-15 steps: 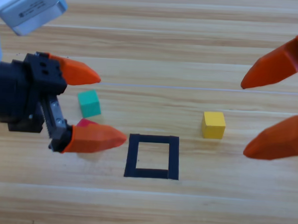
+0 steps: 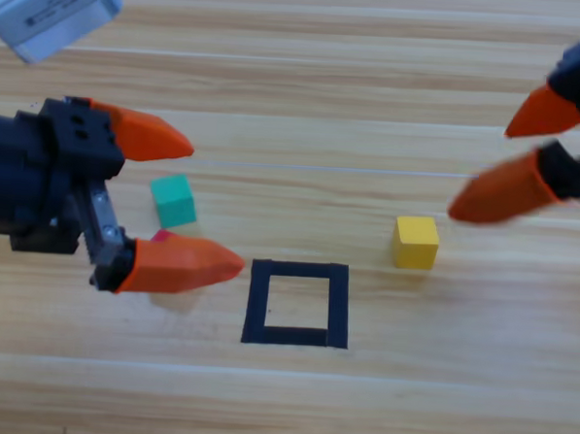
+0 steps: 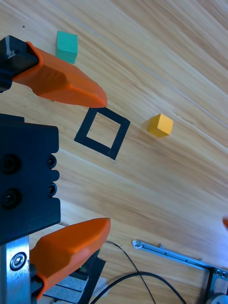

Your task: Stack the blocks in the rectangular block: red at the bottom, yellow in the middle, green on top

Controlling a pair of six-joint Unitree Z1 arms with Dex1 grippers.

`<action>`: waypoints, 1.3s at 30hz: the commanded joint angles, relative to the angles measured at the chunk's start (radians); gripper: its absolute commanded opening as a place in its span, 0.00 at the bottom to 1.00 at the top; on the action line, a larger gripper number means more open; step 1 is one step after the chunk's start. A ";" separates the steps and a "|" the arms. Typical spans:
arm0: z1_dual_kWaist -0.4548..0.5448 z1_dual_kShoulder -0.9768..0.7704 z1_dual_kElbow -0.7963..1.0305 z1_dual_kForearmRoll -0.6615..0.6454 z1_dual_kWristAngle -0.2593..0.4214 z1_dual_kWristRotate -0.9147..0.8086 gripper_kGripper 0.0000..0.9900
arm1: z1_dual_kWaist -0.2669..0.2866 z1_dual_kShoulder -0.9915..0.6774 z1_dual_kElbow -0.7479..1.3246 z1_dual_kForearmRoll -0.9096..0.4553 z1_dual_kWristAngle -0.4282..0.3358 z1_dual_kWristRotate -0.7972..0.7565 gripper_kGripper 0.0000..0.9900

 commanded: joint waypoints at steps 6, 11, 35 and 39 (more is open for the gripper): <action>-0.008 -0.008 -0.087 0.128 0.199 -0.106 1.00 | -0.085 0.306 -0.055 -0.058 -0.364 0.293 1.00; 0.179 0.006 -0.209 0.333 0.250 -0.239 1.00 | -0.183 0.306 -0.066 -0.045 -0.298 0.378 1.00; 0.404 0.732 -0.432 0.623 0.057 -0.452 1.00 | -0.264 0.787 -0.410 0.225 -0.143 0.700 1.00; 0.404 0.724 -0.463 0.638 0.037 -0.466 1.00 | -0.264 0.793 -0.422 0.223 -0.129 0.697 1.00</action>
